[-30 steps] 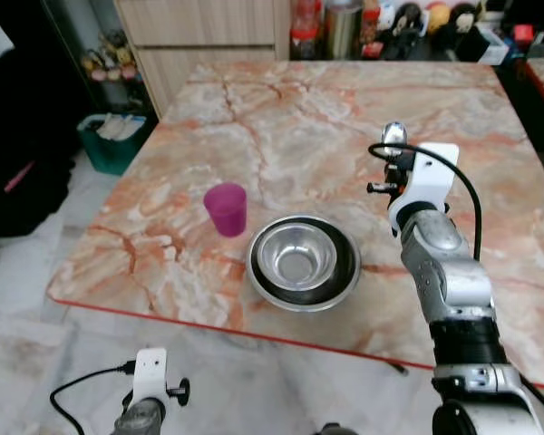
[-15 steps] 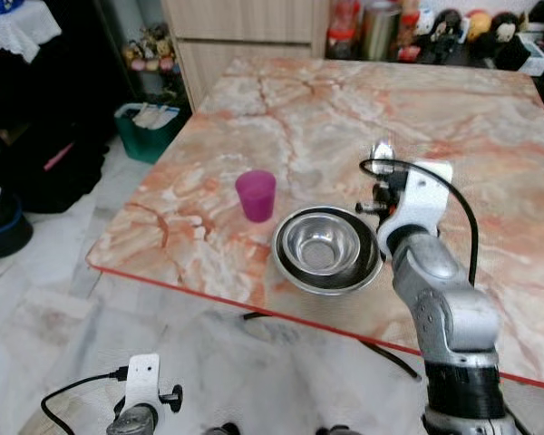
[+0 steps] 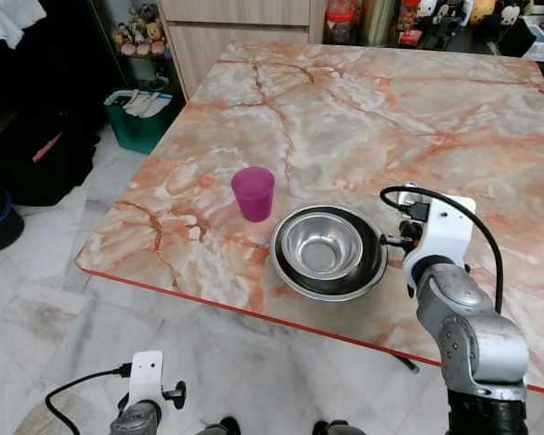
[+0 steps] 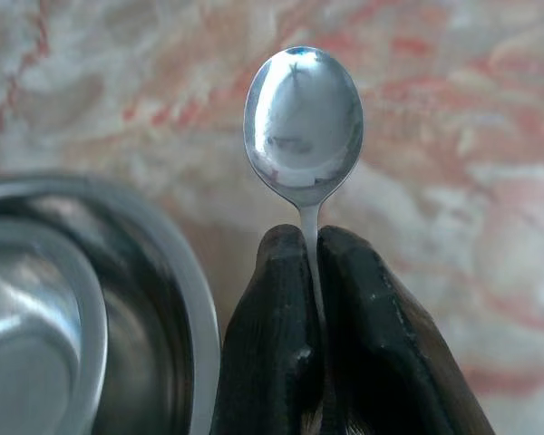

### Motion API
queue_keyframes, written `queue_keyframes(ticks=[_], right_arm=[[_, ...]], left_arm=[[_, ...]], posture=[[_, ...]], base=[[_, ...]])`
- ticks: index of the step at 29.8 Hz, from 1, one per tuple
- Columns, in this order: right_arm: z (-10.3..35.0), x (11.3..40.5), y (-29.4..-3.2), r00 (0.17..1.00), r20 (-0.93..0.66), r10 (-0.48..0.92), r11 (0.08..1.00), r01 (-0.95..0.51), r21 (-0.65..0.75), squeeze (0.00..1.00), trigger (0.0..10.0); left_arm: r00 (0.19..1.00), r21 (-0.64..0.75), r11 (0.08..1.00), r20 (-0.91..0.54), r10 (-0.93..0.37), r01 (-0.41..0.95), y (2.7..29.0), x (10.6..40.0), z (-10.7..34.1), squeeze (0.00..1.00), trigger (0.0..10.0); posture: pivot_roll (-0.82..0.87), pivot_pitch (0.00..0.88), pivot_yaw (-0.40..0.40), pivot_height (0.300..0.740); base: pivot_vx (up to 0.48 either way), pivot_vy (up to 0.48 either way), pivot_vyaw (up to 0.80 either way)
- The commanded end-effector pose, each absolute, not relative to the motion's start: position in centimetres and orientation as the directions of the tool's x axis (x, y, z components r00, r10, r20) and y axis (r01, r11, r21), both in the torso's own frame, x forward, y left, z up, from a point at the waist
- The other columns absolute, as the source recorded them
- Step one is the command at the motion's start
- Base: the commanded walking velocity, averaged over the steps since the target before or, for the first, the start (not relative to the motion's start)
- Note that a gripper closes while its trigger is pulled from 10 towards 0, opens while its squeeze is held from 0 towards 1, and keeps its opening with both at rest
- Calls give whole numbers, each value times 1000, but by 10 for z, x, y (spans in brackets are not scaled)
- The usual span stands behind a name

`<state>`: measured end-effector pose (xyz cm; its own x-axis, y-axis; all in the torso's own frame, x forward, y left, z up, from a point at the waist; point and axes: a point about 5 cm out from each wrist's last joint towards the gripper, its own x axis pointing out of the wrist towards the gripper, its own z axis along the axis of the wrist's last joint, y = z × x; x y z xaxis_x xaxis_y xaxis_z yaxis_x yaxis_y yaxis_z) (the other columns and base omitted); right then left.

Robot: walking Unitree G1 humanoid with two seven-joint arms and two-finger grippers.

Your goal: Setting the table

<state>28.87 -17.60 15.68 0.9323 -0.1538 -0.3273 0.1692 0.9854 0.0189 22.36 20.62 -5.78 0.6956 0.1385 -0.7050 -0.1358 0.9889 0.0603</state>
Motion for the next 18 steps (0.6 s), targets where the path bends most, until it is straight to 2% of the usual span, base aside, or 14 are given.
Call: queue_keyframes(ticks=[1, 18], right_arm=[[156, 285, -173, 933, -331, -144, 987, 160, 21, 0, 10000], [133, 281, -186, 902, -396, -175, 982, 188, -6, 0, 10000]], left_arm=[[669, 63, 987, -728, 146, -146, 209, 216, -63, 0, 10000], [670, 65, 987, -728, 146, -144, 211, 216, -62, 0, 10000]], posture=[[-134, 196, 59, 740], [-130, 197, 61, 740]], base=[[0, 0, 0], [0, 0, 0]])
